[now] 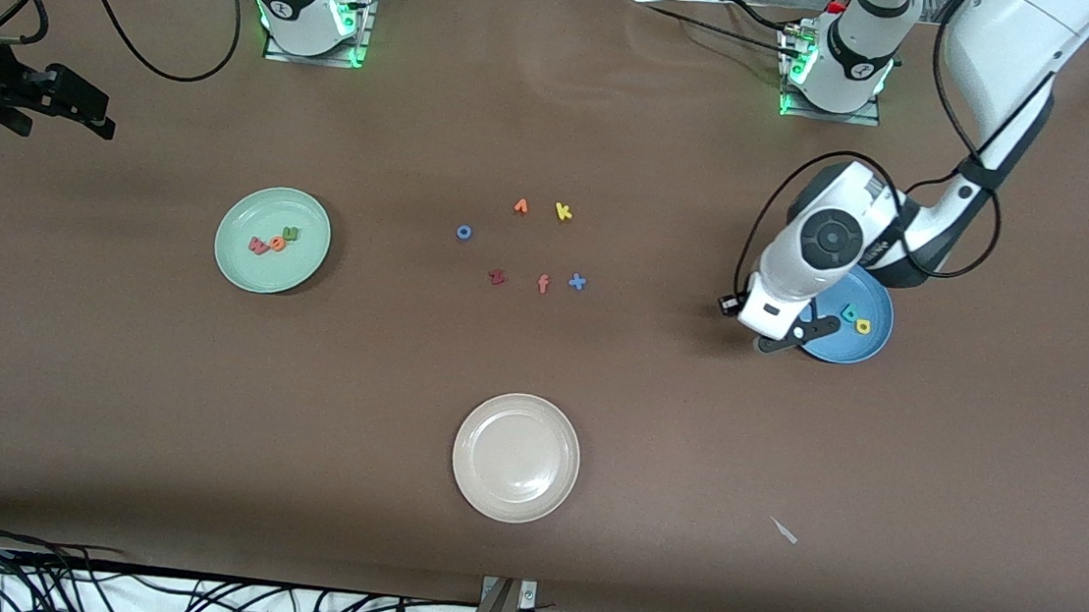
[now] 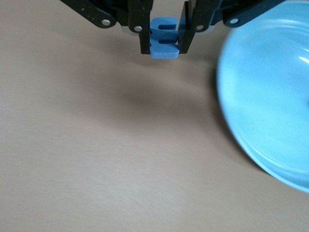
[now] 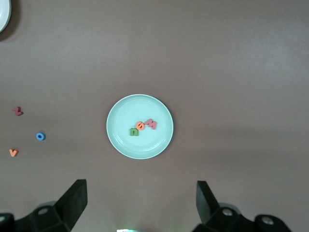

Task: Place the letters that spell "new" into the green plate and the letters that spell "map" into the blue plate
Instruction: 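Carry the blue letter to the blue plate and open the left gripper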

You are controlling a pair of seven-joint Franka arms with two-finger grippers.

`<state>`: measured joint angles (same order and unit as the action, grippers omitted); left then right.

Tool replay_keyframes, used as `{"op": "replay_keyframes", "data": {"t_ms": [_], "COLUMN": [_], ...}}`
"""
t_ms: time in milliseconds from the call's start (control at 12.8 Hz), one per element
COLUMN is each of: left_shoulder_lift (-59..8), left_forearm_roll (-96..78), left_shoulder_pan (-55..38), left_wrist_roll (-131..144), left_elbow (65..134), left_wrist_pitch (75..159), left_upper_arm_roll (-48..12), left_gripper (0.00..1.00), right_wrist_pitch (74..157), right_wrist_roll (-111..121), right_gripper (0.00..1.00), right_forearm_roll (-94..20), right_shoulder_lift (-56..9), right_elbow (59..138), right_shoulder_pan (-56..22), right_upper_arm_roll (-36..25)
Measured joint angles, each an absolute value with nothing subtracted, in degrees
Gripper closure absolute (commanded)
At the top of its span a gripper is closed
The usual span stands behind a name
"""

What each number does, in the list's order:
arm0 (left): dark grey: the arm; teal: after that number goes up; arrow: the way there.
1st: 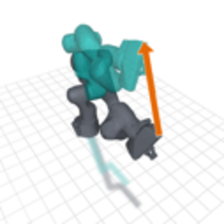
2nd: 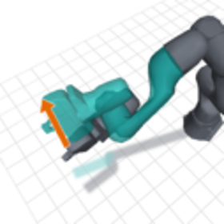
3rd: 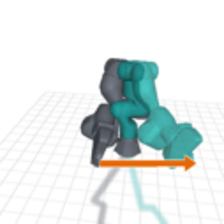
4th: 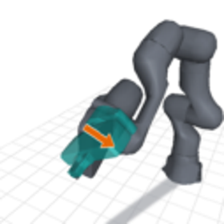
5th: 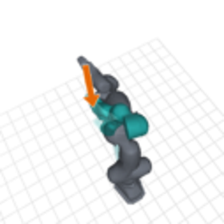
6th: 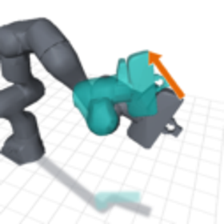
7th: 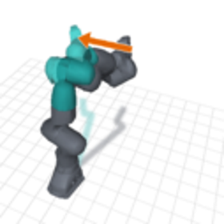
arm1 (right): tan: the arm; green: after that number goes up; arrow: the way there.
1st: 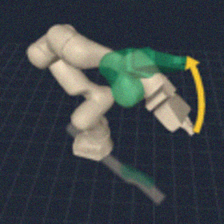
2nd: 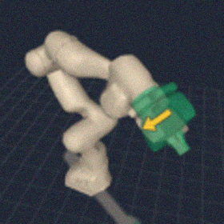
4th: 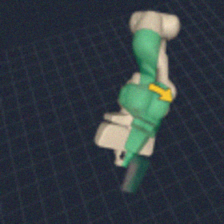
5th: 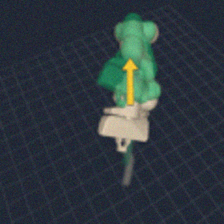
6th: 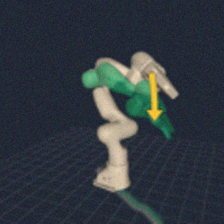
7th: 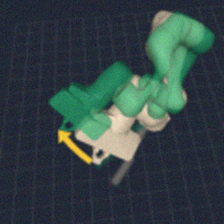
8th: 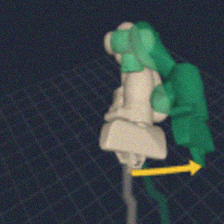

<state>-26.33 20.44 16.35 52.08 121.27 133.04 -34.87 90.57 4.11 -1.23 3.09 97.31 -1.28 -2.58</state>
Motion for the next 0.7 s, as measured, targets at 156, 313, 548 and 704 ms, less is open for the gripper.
{"op": "replay_keyframes", "data": {"t_ms": [156, 313, 548, 704], "left_shoulder_lift": [-26.0, -26.0, -26.0, -26.0], "left_forearm_roll": [20.4, 20.4, 20.4, 20.4], "left_shoulder_pan": [18.8, 21.2, 24.5, 25.9], "left_wrist_roll": [45.3, 39.1, 30.8, 26.7], "left_elbow": [121.3, 121.3, 121.4, 121.5], "left_wrist_pitch": [131.3, 130.7, 129.3, 129.1], "left_upper_arm_roll": [-34.9, -34.8, -34.8, -34.6], "left_gripper": [0.96, 0.96, 0.96, 0.96], "right_wrist_pitch": [90.6, 90.6, 90.6, 90.6], "right_wrist_roll": [4.1, 4.1, 4.1, 4.1], "right_gripper": [0.0, 0.0, 0.0, 0.0], "right_forearm_roll": [-1.2, -1.2, -1.2, -1.2], "right_shoulder_lift": [3.0, 2.9, 2.9, 2.9], "right_elbow": [97.3, 97.3, 97.3, 97.3], "right_shoulder_pan": [-1.3, -1.2, -1.2, -1.2], "right_upper_arm_roll": [-2.6, -2.7, -2.8, -2.9]}}
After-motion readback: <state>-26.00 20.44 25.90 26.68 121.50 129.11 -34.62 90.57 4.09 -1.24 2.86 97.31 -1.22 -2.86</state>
